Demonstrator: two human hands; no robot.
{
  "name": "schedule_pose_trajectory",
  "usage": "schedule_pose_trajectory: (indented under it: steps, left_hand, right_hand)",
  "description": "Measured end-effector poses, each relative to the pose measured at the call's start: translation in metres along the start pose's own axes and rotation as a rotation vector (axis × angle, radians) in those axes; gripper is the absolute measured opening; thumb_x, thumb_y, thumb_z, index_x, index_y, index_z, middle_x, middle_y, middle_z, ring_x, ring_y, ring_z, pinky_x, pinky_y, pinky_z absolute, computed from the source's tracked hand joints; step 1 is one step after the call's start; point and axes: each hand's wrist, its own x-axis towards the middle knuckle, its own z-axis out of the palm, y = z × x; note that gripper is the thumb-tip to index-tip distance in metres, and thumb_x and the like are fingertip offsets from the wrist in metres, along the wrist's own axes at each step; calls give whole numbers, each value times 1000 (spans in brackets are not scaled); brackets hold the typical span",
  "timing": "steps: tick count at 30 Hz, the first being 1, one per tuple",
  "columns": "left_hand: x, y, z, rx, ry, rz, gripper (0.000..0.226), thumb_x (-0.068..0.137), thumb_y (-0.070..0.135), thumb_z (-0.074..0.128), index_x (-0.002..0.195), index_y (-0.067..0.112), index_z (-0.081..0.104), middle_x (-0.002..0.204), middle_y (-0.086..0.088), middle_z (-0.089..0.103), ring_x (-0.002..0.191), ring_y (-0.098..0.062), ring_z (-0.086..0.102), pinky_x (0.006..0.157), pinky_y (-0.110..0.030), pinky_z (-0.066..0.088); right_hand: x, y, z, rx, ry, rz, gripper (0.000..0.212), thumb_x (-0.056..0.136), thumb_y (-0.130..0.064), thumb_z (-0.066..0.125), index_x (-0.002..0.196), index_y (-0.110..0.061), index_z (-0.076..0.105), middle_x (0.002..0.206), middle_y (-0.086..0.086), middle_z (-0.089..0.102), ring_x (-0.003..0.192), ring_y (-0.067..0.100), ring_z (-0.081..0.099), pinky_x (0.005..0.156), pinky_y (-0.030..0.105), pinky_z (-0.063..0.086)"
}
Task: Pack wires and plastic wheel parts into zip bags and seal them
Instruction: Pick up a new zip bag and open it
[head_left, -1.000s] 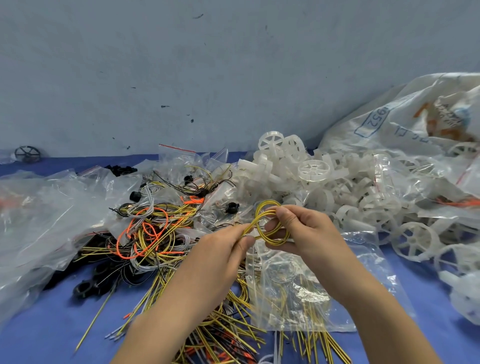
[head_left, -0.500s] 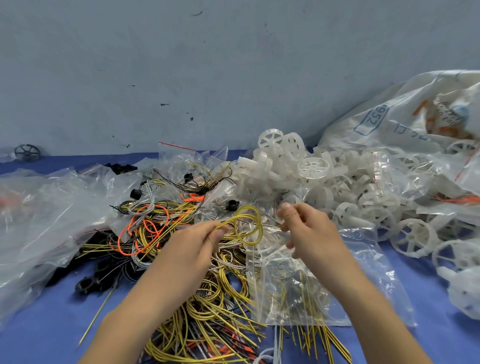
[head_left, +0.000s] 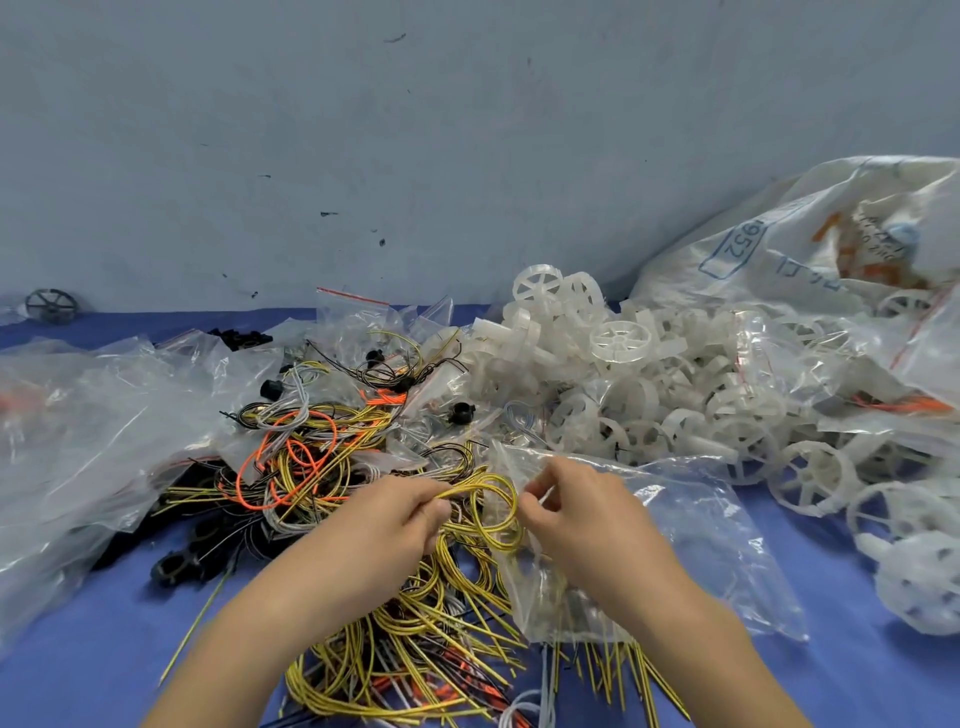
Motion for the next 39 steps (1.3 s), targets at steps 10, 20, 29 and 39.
schedule_pose_trajectory:
  steps: [10, 20, 29, 39]
  left_hand:
    - [21, 34, 27, -157, 137, -41, 6, 98, 27, 52, 94, 26, 56, 70, 1, 70, 46, -10, 58, 40, -20, 39]
    - [27, 67, 21, -279, -24, -98, 25, 103, 13, 41, 95, 14, 64, 57, 3, 65, 43, -12, 53, 45, -27, 47]
    - [22, 69, 21, -690, 86, -158, 12, 97, 12, 56, 107, 7, 59, 85, -11, 76, 81, -22, 74, 69, -30, 60]
    - [34, 58, 41, -311, -39, -43, 26, 77, 4, 48, 58, 9, 63, 53, -12, 59, 49, -18, 52, 50, -27, 42]
  right_hand:
    - [-3, -7, -11, 78, 107, -80, 13, 88, -42, 54, 80, -32, 56, 73, -12, 63, 69, 4, 58, 56, 26, 43]
    - [2, -6, -26, 277, 120, -100, 9, 89, -34, 58, 82, -31, 61, 69, -12, 66, 62, 1, 60, 55, 20, 44]
    - [-3, -8, -37, 447, 70, -115, 8, 93, -31, 59, 88, -29, 64, 75, -7, 66, 63, 6, 62, 64, 35, 58]
    - [-9, -17, -37, 436, -26, -118, 10, 95, -23, 55, 90, -20, 63, 72, 3, 68, 59, 17, 67, 66, 42, 58]
